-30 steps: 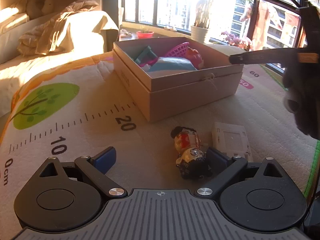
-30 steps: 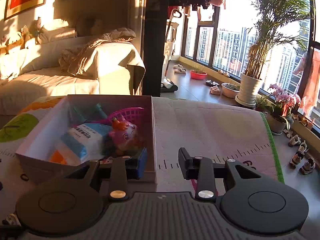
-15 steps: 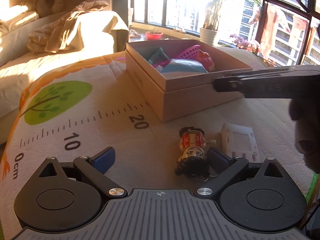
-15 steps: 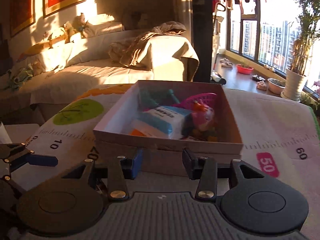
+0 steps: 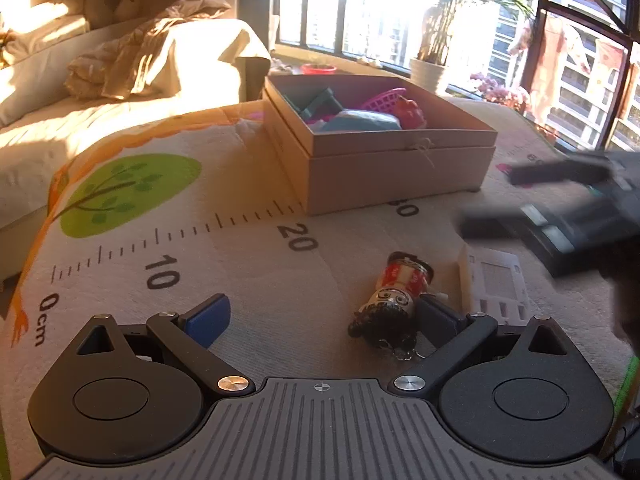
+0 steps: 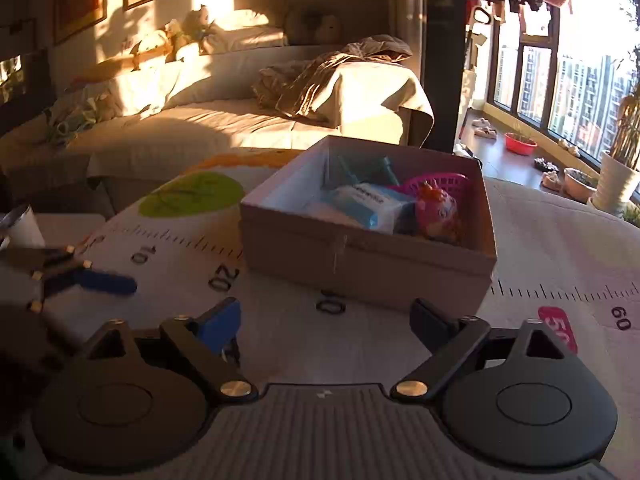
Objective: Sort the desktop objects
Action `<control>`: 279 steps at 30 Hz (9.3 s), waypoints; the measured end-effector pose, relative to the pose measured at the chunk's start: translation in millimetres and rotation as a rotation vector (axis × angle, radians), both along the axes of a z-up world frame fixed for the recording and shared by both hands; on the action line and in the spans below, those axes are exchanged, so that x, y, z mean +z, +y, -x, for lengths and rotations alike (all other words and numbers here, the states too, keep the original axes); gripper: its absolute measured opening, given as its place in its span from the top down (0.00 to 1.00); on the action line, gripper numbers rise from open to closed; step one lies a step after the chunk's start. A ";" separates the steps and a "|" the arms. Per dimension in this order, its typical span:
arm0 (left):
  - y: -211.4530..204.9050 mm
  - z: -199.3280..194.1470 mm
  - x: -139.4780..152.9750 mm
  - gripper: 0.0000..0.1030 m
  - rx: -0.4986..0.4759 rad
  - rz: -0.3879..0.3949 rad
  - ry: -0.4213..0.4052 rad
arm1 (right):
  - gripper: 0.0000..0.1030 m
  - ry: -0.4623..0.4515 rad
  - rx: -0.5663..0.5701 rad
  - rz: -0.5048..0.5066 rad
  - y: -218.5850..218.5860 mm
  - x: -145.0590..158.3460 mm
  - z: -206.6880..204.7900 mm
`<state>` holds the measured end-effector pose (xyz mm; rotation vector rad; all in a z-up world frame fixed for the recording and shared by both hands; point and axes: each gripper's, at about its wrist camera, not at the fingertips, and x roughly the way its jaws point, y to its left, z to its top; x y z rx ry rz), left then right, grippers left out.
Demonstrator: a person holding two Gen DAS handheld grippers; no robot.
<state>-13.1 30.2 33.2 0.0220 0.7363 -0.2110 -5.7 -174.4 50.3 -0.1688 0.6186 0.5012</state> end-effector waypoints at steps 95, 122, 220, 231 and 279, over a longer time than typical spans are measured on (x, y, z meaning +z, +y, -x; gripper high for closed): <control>-45.3 -26.2 58.7 0.33 -0.125 -0.030 -0.208 | 0.12 -0.024 -0.161 -0.042 -57.9 13.7 32.9; 16.9 -74.9 38.2 0.03 0.068 0.010 -0.166 | 0.12 -0.072 -0.153 0.031 11.1 40.1 -95.3; -10.7 -8.5 -18.2 0.00 0.087 -0.049 -0.017 | 0.00 0.053 -0.411 0.014 -7.6 -49.6 -39.6; -10.6 -8.5 -18.4 0.00 0.087 -0.050 -0.017 | 0.00 0.053 -0.411 0.014 -7.6 -49.6 -39.5; -10.3 -7.9 -17.9 0.00 0.086 -0.050 -0.016 | 0.00 0.053 -0.411 0.014 -7.6 -49.8 -39.7</control>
